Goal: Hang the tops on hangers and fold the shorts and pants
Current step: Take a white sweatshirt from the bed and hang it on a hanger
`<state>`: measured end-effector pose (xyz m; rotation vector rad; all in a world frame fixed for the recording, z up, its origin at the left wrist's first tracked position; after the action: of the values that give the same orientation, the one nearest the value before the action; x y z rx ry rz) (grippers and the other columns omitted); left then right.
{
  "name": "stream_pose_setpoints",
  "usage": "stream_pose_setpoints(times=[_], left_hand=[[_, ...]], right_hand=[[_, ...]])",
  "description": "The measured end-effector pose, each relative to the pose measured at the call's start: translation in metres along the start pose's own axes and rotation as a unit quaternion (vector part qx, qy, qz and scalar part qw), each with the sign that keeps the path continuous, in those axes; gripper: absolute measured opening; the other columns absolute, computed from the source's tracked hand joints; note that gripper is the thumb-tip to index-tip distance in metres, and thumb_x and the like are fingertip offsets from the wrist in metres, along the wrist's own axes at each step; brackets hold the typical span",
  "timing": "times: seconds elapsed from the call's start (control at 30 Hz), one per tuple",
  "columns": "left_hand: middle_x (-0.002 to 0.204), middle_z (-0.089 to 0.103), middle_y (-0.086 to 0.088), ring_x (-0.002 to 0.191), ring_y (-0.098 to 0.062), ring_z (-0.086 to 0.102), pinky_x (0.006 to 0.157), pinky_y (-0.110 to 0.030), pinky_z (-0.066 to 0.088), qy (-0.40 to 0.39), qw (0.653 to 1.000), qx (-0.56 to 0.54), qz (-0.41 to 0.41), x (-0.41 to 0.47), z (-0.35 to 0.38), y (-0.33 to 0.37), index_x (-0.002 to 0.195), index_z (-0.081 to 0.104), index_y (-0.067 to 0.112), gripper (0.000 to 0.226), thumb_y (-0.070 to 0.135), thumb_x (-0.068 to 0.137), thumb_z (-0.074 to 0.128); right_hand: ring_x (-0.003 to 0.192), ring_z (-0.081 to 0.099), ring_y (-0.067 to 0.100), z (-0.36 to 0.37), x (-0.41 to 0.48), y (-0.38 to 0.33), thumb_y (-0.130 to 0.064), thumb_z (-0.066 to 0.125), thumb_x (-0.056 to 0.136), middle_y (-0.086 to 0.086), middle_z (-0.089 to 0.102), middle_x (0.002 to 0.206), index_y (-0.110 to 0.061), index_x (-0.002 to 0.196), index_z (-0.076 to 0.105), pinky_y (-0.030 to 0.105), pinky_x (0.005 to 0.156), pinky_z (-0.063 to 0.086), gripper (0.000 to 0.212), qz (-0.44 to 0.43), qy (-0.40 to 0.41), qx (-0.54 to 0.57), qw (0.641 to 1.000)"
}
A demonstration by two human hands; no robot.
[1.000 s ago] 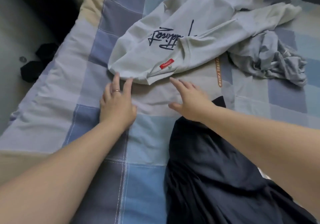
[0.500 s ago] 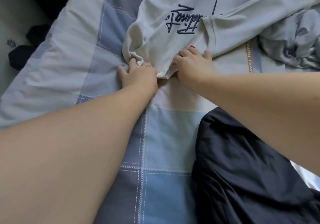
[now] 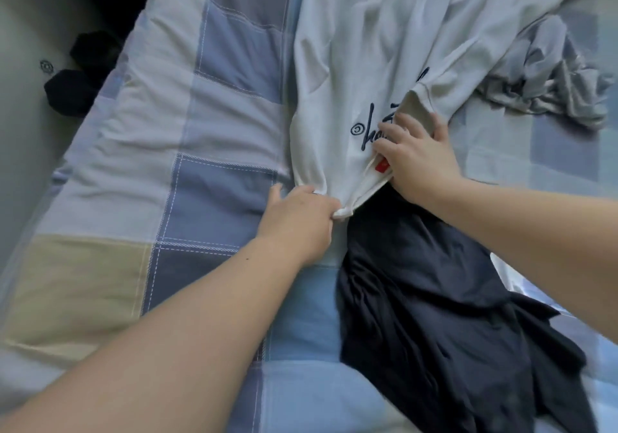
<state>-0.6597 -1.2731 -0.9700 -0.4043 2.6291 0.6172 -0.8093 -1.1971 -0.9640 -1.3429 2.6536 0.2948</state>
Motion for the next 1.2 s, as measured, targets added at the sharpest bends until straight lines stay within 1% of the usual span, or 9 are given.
stream_pose_setpoints(times=[0.13, 0.23, 0.37, 0.5, 0.67, 0.9, 1.0, 1.07, 1.2], left_hand=[[0.111, 0.059, 0.003, 0.13, -0.018, 0.042, 0.116, -0.049, 0.014, -0.029, 1.0, -0.001, -0.005, -0.04, -0.002, 0.024, 0.089, 0.047, 0.032, 0.019, 0.018, 0.099, 0.038], [0.101, 0.056, 0.002, 0.114, -0.021, 0.048, 0.114, -0.047, 0.02, -0.044, 0.999, 0.017, -0.007, -0.079, 0.002, 0.051, 0.095, 0.055, 0.027, 0.023, 0.017, 0.1, 0.035], [0.095, 0.059, 0.0, 0.104, -0.025, 0.052, 0.105, -0.042, 0.028, -0.083, 0.996, 0.039, -0.021, -0.138, 0.03, 0.109, 0.096, 0.056, 0.024, 0.025, 0.011, 0.098, 0.036], [0.091, 0.056, -0.001, 0.105, -0.027, 0.053, 0.103, -0.042, 0.031, -0.122, 0.991, 0.055, -0.019, -0.208, 0.075, 0.185, 0.09, 0.049, 0.028, 0.02, 0.01, 0.095, 0.04], [0.085, 0.055, 0.0, 0.098, -0.03, 0.055, 0.08, -0.039, 0.028, -0.137, 0.989, 0.053, -0.009, -0.294, 0.148, 0.268, 0.09, 0.052, 0.026, 0.017, 0.012, 0.093, 0.042], [0.082, 0.057, 0.002, 0.086, -0.031, 0.053, 0.074, -0.04, 0.029, -0.209, 0.978, 0.016, -0.005, -0.375, 0.242, 0.335, 0.084, 0.049, 0.024, 0.018, 0.019, 0.099, 0.04], [0.084, 0.054, 0.005, 0.092, -0.03, 0.054, 0.079, -0.041, 0.035, -0.199, 0.98, 0.011, 0.007, -0.381, 0.249, 0.342, 0.083, 0.045, 0.026, 0.02, 0.025, 0.102, 0.038], [0.089, 0.058, 0.004, 0.097, -0.03, 0.056, 0.079, -0.041, 0.035, -0.207, 0.978, 0.016, 0.012, -0.376, 0.246, 0.341, 0.088, 0.049, 0.026, 0.017, 0.031, 0.101, 0.039], [0.12, 0.062, 0.003, 0.117, -0.024, 0.054, 0.095, -0.044, 0.037, -0.226, 0.974, 0.014, 0.012, -0.35, 0.228, 0.327, 0.122, 0.057, 0.031, 0.037, 0.055, 0.1, 0.04]], right_hand=[[0.118, 0.05, 0.031, -0.018, -0.062, 0.012, -0.01, 0.06, 0.083, -0.001, 0.065, 0.116, -0.016, 0.109, 0.062, 0.043, 0.092, 0.031, 0.027, 0.017, 0.027, 0.023, 0.999], [0.1, 0.053, 0.034, -0.027, -0.12, 0.018, -0.011, 0.065, 0.081, 0.003, 0.065, 0.097, -0.011, 0.096, 0.061, 0.038, 0.076, 0.026, 0.015, 0.011, 0.034, 0.03, 0.999], [0.092, 0.051, 0.033, -0.032, -0.213, 0.028, -0.016, 0.07, 0.081, 0.005, 0.061, 0.089, -0.01, 0.091, 0.06, 0.036, 0.073, 0.025, 0.015, 0.009, 0.013, 0.059, 0.998], [0.092, 0.049, 0.031, -0.024, -0.322, 0.04, -0.01, 0.065, 0.079, 0.003, 0.06, 0.093, -0.012, 0.095, 0.058, 0.036, 0.073, 0.026, 0.017, 0.017, -0.029, 0.076, 0.997], [0.094, 0.049, 0.03, 0.006, -0.461, 0.061, -0.01, 0.063, 0.081, 0.001, 0.062, 0.099, -0.016, 0.094, 0.058, 0.035, 0.072, 0.025, 0.015, 0.063, -0.091, 0.137, 0.984], [0.096, 0.052, 0.031, 0.069, -0.64, 0.07, -0.004, 0.06, 0.081, 0.004, 0.059, 0.095, -0.015, 0.089, 0.058, 0.036, 0.069, 0.033, 0.014, 0.208, -0.188, 0.268, 0.922], [0.095, 0.053, 0.031, 0.08, -0.667, 0.073, -0.008, 0.06, 0.085, 0.006, 0.06, 0.094, -0.014, 0.089, 0.058, 0.039, 0.071, 0.042, 0.007, 0.248, -0.19, 0.336, 0.888], [0.1, 0.055, 0.031, 0.08, -0.665, 0.073, -0.011, 0.059, 0.087, 0.006, 0.064, 0.102, -0.014, 0.1, 0.063, 0.043, 0.08, 0.047, 0.014, 0.255, -0.19, 0.364, 0.876], [0.124, 0.051, 0.022, 0.068, -0.63, 0.073, -0.012, 0.056, 0.092, 0.0, 0.06, 0.131, -0.02, 0.13, 0.06, 0.044, 0.103, 0.043, 0.039, 0.253, -0.174, 0.412, 0.858]])
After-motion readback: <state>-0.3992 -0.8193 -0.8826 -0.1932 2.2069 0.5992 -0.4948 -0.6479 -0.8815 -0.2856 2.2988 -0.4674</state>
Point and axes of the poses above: each hand's wrist, its own x-axis towards the middle knuckle, its own z-axis out of the palm, y = z × x, the point moved 10 cm from there along x, towards the middle knuckle
